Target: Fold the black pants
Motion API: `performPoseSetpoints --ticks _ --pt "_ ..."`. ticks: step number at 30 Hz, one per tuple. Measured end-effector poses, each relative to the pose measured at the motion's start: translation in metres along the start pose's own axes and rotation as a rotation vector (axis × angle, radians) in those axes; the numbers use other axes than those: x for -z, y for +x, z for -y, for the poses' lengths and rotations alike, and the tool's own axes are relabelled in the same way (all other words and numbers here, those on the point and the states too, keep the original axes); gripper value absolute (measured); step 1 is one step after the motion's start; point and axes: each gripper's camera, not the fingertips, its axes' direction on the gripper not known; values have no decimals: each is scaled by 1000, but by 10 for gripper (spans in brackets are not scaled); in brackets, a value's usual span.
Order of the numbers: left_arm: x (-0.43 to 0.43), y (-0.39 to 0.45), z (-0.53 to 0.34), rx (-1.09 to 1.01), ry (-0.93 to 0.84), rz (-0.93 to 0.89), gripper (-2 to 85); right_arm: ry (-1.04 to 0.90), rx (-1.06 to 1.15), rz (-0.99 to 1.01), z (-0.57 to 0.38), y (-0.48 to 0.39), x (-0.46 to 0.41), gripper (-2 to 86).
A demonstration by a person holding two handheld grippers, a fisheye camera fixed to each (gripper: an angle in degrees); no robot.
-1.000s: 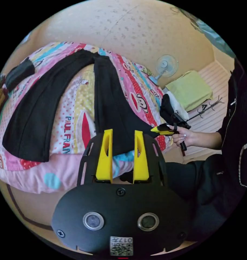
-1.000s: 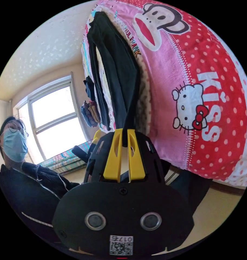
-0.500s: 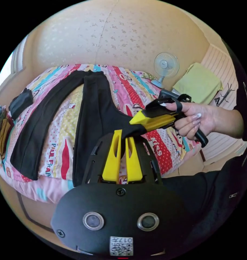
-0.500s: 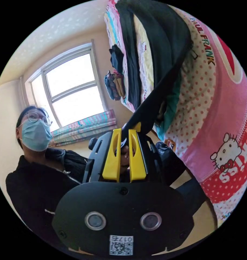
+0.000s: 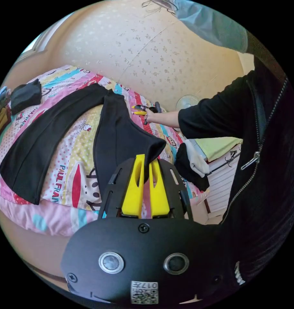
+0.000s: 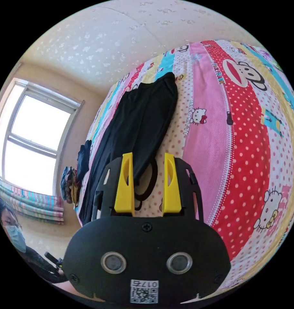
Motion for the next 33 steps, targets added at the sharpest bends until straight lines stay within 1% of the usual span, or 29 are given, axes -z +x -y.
performPoseSetpoints --ticks 4,7,8,12,15,17,19,20,21,22,24,28,30,31,33 --pt "19 -45 -10 77 21 -80 -1 87 -79 2 19 16 -35 128" --pt "25 -82 -18 147 18 -131 -1 163 -141 79 18 23 -59 81" --pt "26 -89 -19 160 16 -141 -1 193 -170 95 15 23 -65 53" --pt "40 -129 -22 243 57 -217 0 365 -200 24 2 2 -57 33" --pt "53 -160 -25 336 91 -278 0 439 -183 91 13 -25 -50 27" --pt "61 -185 -32 446 138 -363 -1 444 -159 134 30 -51 -52 26" --pt "70 -232 -48 627 255 -537 -1 422 -98 131 50 -87 -61 25" --pt "72 -244 -52 665 283 -564 -1 393 -47 116 64 -114 -73 25" --pt "77 -270 -62 745 330 -597 -2 357 0 94 78 -141 -89 25" --pt "83 -295 -72 819 370 -608 -1 340 17 82 83 -154 -99 25" --pt "91 -333 -82 883 416 -630 -1 294 51 8 97 -202 -145 25" --pt "101 -431 -108 1022 466 -718 1 281 9 -102 97 -252 -228 24" --pt "109 -469 -121 1065 489 -673 2 269 -18 -114 87 -265 -283 21" --pt "115 -490 -127 1072 494 -636 3 263 -25 -106 84 -265 -295 20" --pt "120 -518 -131 1053 472 -606 2 239 -54 -31 70 -258 -339 19"
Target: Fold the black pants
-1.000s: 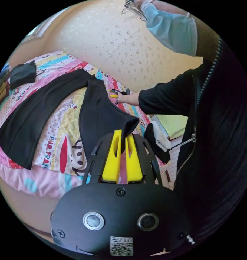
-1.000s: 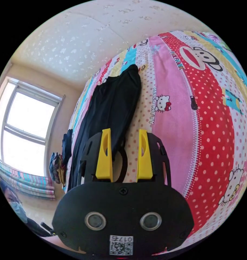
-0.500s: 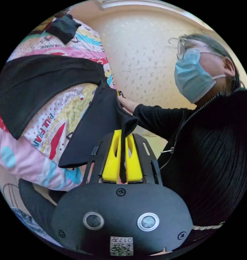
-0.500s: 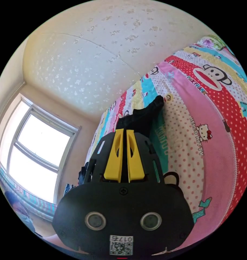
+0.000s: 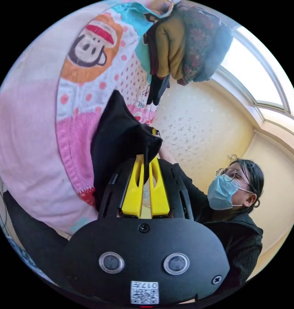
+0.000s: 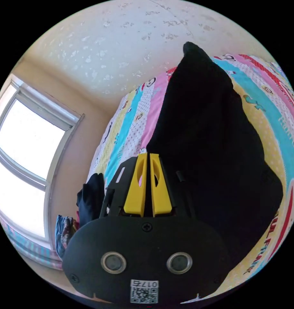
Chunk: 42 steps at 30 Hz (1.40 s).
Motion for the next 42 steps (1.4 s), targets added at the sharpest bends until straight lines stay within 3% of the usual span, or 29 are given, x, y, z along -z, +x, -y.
performPoseSetpoints --ticks 4,8,11,13,16,18,21,24,28,33,39,42 --pt "16 -15 24 -34 3 105 0 -14 25 181 -23 12 -29 19" --pt "2 2 22 -157 -43 148 1 -241 238 248 -32 -3 -33 27" --pt "-10 26 16 -304 -47 195 8 -434 454 266 -63 -16 1 35" --pt "-11 29 16 -375 -24 208 17 -483 475 321 -91 -6 35 43" --pt "-2 -6 12 -327 16 305 38 -616 400 443 -147 32 80 67" --pt "10 -25 1 -287 54 266 44 -724 291 473 -205 75 111 81" --pt "36 -31 -25 -238 138 206 48 -746 92 464 -282 131 150 89" --pt "42 -5 -39 -314 178 273 53 -707 -136 524 -357 166 171 90" --pt "-7 46 -13 -550 3 476 64 -665 -225 580 -416 160 166 86" --pt "-79 71 38 -714 -188 545 66 -682 -122 512 -442 126 143 69" --pt "-183 22 68 -666 -652 790 67 -684 -145 502 -437 138 134 26" --pt "-185 22 56 -680 -622 780 48 -682 -125 523 -421 131 151 21"
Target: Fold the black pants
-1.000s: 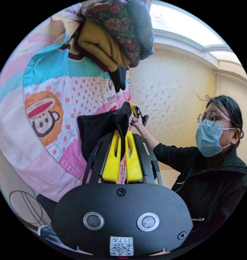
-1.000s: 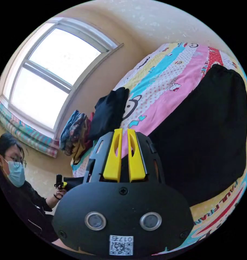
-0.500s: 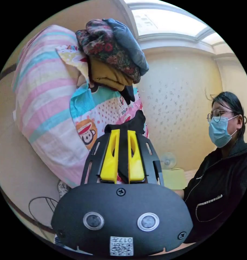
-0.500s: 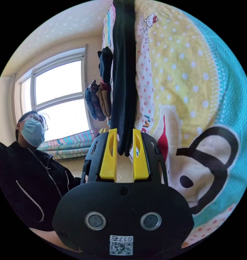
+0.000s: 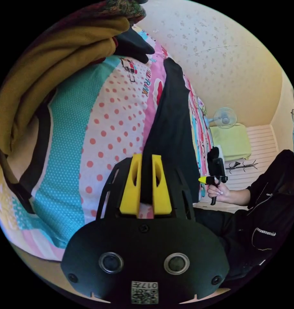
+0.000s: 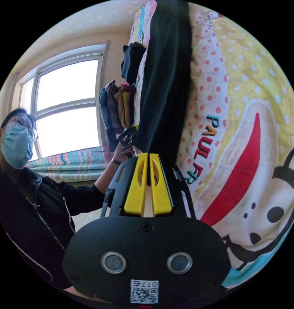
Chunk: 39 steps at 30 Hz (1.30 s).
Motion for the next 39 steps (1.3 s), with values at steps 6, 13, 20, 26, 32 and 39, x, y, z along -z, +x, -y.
performPoseSetpoints --ticks 6,13,20,26,32,39 --pt "-4 18 -11 -27 24 28 40 -78 7 -198 -5 12 10 41" --pt "17 2 -29 35 148 -133 56 79 -65 12 -27 51 41 126" --pt "12 -8 -29 43 91 -140 63 61 -32 72 -10 62 23 125" --pt "4 -6 -20 46 122 -110 83 28 -67 -13 4 62 11 59" --pt "10 -19 -25 35 176 -163 119 32 -117 279 -11 74 47 39" --pt "-31 -5 -16 -78 -43 -323 159 -6 -128 349 -15 74 80 34"
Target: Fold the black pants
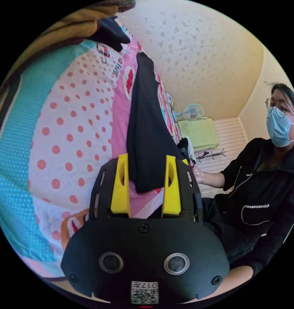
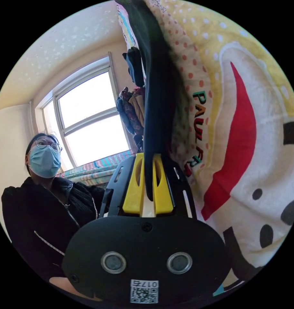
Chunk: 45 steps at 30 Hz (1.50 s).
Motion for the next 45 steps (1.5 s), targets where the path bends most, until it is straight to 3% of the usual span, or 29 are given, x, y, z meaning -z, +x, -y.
performPoseSetpoints --ticks 10,17,20,24,29,33,37,42,45 --pt "-31 -46 47 240 -271 -187 64 64 -29 34 -16 12 25 30" --pt "-11 -24 19 260 -182 -255 52 -17 68 -59 -32 -28 47 30" --pt "-12 10 -17 244 -111 -261 52 -71 77 -41 -58 -43 64 30" --pt "-48 67 -87 277 -146 -227 52 -94 -17 -57 -133 -56 100 30" --pt "-86 133 -209 516 -112 -402 51 -91 -189 9 -248 -71 132 32" --pt "-103 173 -274 692 -88 -523 52 52 -400 223 -335 -61 143 31" --pt "-102 186 -205 531 -16 -479 52 240 -347 411 -312 -59 148 29" --pt "-87 186 -32 265 81 -519 52 370 8 682 -137 -98 142 33" --pt "-70 178 86 152 181 -533 54 367 168 722 -11 -138 139 38"
